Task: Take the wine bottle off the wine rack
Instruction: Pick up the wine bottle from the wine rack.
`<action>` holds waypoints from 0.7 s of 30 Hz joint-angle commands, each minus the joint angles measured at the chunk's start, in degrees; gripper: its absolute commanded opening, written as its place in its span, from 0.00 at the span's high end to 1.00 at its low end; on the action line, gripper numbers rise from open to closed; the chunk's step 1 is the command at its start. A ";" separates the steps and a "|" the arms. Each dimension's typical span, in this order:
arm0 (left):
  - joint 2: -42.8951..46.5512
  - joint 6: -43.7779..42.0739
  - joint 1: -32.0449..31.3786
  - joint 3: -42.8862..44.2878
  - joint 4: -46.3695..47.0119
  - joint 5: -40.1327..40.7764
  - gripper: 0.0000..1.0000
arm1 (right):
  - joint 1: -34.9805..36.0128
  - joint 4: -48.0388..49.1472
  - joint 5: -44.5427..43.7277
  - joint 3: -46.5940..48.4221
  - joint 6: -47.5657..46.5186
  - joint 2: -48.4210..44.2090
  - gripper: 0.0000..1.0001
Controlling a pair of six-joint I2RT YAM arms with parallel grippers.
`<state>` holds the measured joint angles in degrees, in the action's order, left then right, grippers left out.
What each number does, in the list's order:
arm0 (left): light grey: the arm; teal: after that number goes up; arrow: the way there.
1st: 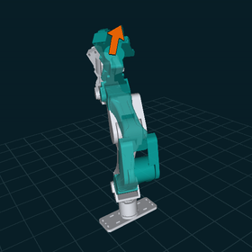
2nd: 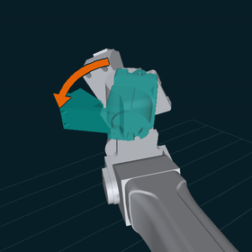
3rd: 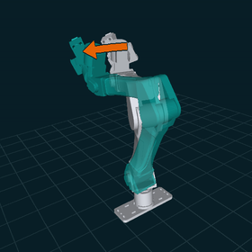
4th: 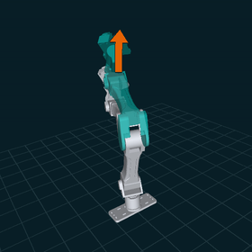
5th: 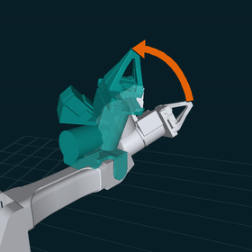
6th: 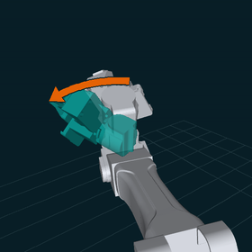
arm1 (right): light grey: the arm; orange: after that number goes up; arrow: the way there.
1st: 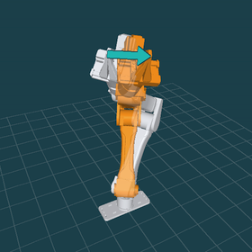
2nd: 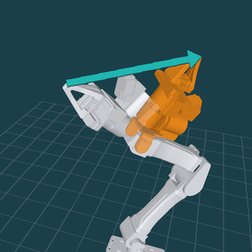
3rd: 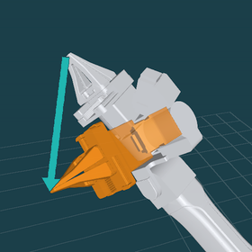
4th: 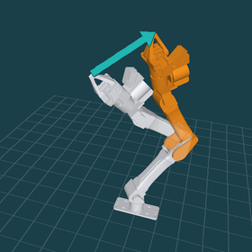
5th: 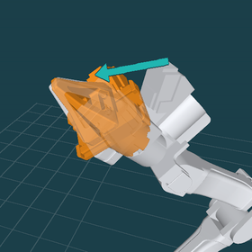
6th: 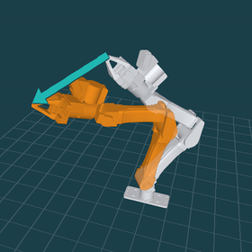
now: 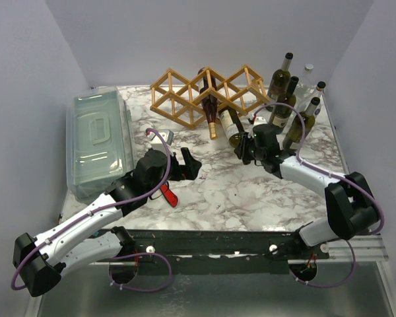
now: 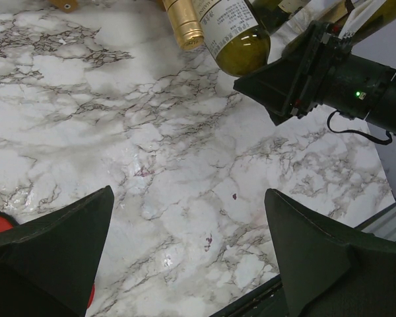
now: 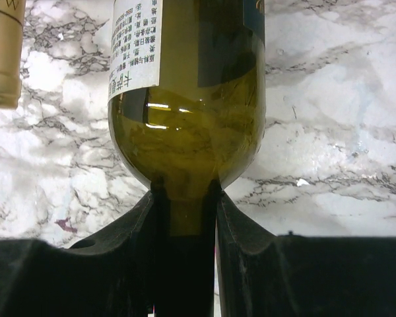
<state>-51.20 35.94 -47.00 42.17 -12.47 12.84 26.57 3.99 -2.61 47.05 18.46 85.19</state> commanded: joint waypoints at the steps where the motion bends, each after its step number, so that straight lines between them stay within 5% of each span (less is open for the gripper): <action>1: 0.58 -0.55 -0.11 -0.16 1.20 -0.62 0.01 | -0.08 6.69 -0.03 -0.15 -1.88 -5.96 1.00; 21: 4.15 -10.71 -0.18 -2.24 4.20 -7.78 0.01 | -0.05 -13.35 8.62 -1.26 -11.51 -16.10 1.00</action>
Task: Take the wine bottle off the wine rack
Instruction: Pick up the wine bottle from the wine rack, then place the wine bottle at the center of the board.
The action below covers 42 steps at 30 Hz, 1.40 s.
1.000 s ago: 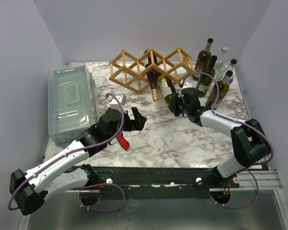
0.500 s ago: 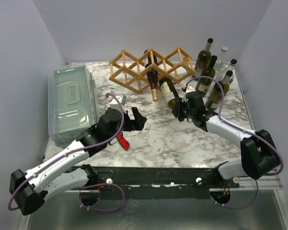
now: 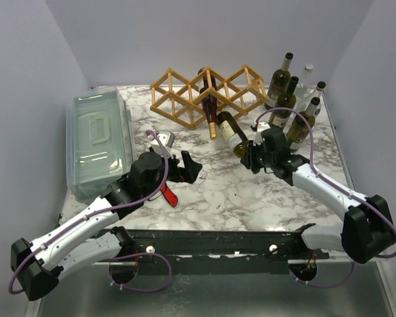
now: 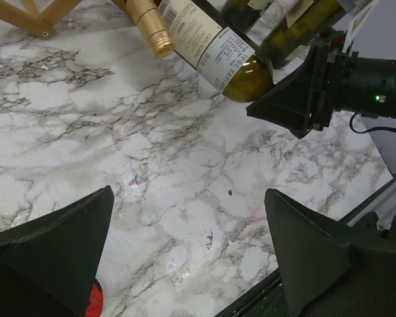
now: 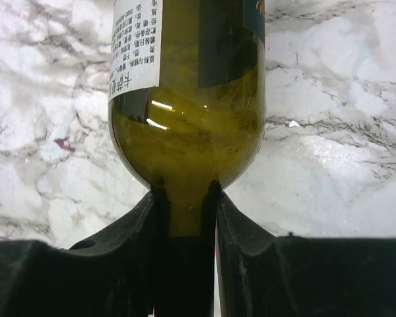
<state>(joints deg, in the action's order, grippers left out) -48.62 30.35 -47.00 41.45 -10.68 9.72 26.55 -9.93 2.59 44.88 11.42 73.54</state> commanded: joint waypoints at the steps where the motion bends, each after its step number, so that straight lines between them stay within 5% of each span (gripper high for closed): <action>1: 1.75 -6.03 -0.19 -1.70 3.03 -5.79 0.01 | -0.05 -0.67 3.76 1.07 -5.08 -4.86 1.00; 15: 2.71 -24.37 -1.78 -5.44 9.84 -22.45 0.01 | -0.01 -14.32 5.49 4.08 -16.94 -10.42 1.00; 33: -2.73 -60.20 -14.12 -13.64 23.87 -17.24 0.01 | -0.02 -34.35 20.53 11.45 -36.89 -12.72 1.00; 42: -8.54 -65.50 -14.25 -11.58 24.74 -18.00 0.01 | -0.01 -38.41 26.46 13.26 -41.37 -10.58 1.00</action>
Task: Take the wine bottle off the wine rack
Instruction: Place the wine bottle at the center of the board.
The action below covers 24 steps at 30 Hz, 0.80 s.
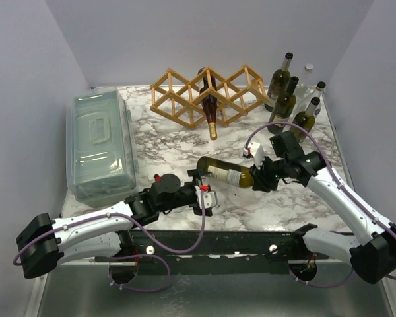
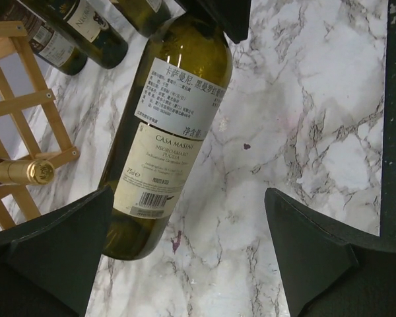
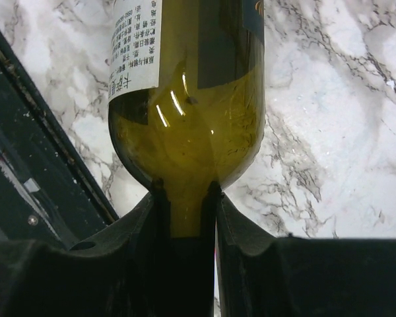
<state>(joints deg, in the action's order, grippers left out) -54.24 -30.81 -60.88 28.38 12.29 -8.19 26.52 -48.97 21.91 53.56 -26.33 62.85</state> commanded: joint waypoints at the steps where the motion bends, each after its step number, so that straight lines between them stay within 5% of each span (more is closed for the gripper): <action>1: -4.02 -4.39 -0.38 1.90 1.83 -0.39 0.01 | 0.01 0.13 7.95 5.00 -4.01 0.53 1.00; 24: -14.20 -10.57 -0.33 3.89 7.61 2.04 0.01 | 0.35 -6.98 19.39 9.24 -9.76 4.75 1.00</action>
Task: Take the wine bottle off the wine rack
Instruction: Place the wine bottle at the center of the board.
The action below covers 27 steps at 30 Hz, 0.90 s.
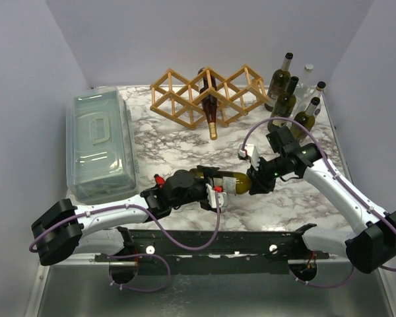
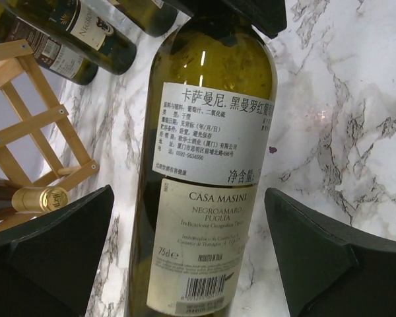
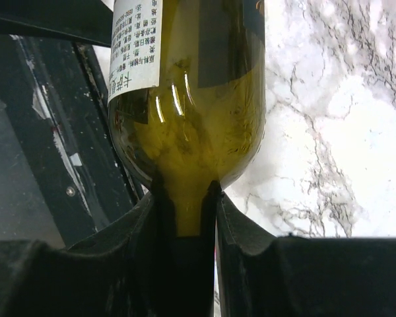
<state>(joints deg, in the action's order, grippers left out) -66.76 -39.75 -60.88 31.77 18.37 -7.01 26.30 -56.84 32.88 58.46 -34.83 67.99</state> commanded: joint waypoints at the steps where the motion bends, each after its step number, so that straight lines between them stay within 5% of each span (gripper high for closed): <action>1: -2.10 -1.73 -0.33 0.49 1.58 1.23 0.01 | 0.59 0.58 8.78 4.58 -1.27 -0.32 1.00; 11: -7.09 -4.20 0.09 2.32 2.02 5.63 0.02 | 0.93 -0.19 9.57 4.32 -1.55 0.02 1.00; 18: -7.45 -2.96 -0.02 2.18 1.93 6.53 0.13 | 1.03 -0.37 9.46 4.30 -1.54 0.78 1.00; 22: -7.66 -1.71 0.00 1.69 1.84 6.52 0.32 | 1.01 -0.32 10.30 4.60 -1.28 1.40 1.00; 27: -8.10 -0.83 0.02 1.41 1.67 6.53 0.85 | 1.02 -0.86 11.64 5.39 -0.99 2.32 1.00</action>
<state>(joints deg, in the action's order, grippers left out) -74.17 -41.76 -60.88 32.60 19.00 -1.21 26.83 -59.46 36.49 60.49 -35.64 70.41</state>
